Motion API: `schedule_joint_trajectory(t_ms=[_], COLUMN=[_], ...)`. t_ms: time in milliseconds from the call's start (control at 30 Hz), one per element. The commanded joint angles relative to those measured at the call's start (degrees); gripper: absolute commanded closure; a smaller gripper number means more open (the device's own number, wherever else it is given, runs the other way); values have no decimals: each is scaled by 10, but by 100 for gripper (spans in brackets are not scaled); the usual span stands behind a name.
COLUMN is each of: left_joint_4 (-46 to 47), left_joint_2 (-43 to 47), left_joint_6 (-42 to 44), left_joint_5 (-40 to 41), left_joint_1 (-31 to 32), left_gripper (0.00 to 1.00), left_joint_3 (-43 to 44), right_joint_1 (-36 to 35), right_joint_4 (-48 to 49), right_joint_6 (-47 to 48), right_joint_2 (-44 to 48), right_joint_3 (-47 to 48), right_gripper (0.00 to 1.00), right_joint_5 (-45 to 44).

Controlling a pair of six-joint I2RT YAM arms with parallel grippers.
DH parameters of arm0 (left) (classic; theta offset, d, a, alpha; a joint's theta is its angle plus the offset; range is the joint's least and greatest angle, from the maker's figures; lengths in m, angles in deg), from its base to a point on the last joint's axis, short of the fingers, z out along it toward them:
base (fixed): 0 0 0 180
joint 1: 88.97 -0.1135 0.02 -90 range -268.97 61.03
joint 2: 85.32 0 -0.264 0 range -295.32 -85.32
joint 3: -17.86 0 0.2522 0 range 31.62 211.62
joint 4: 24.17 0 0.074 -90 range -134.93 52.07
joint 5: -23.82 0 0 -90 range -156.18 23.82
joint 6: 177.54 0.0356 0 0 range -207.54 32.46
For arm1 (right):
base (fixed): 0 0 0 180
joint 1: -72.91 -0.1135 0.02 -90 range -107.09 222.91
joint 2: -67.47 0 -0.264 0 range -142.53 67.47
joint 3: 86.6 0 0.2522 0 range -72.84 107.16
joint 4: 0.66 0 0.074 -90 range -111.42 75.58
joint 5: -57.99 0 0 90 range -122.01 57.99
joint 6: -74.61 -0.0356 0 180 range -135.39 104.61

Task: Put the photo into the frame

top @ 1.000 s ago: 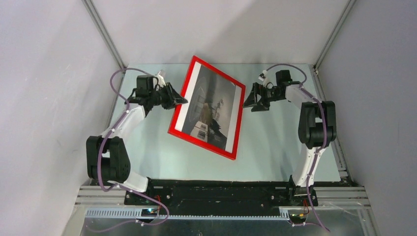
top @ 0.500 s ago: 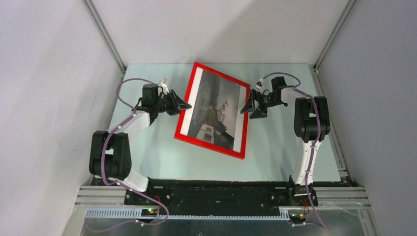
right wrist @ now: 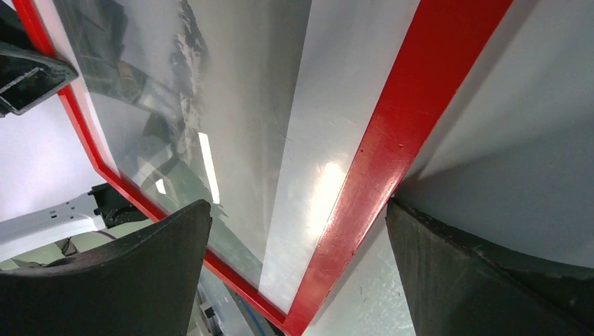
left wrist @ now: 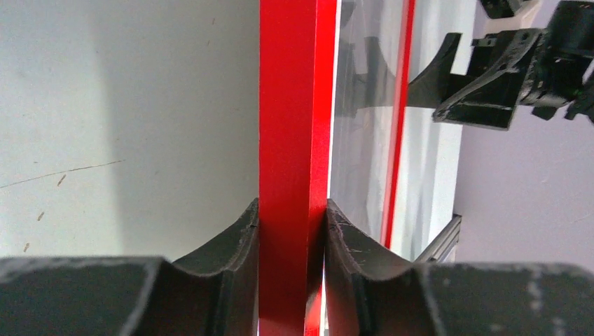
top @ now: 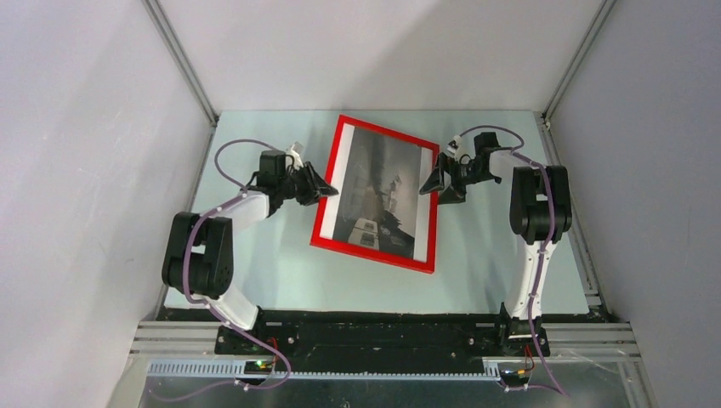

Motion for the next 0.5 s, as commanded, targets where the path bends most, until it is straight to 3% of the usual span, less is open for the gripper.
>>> schedule_joint_trajectory(t_ms=[0, 167, 467], left_joint_4=[-21, -22, -22], left_joint_2=[-21, -45, -98], left_joint_6=[43, 48, 57], left_joint_5=[25, 25, 26], left_joint_1=[20, 25, 49], left_gripper=[65, 56, 51], left_joint_3=[-9, -3, 17], right_joint_1=[12, 23, 25], right_joint_4=[0, -3, 3], right_joint_6=[15, 21, 29], right_joint_2=[-5, 7, 14], right_joint_3=[16, 10, -15], right_gripper=[1, 1, 1], right_joint_5=[-19, -25, -31])
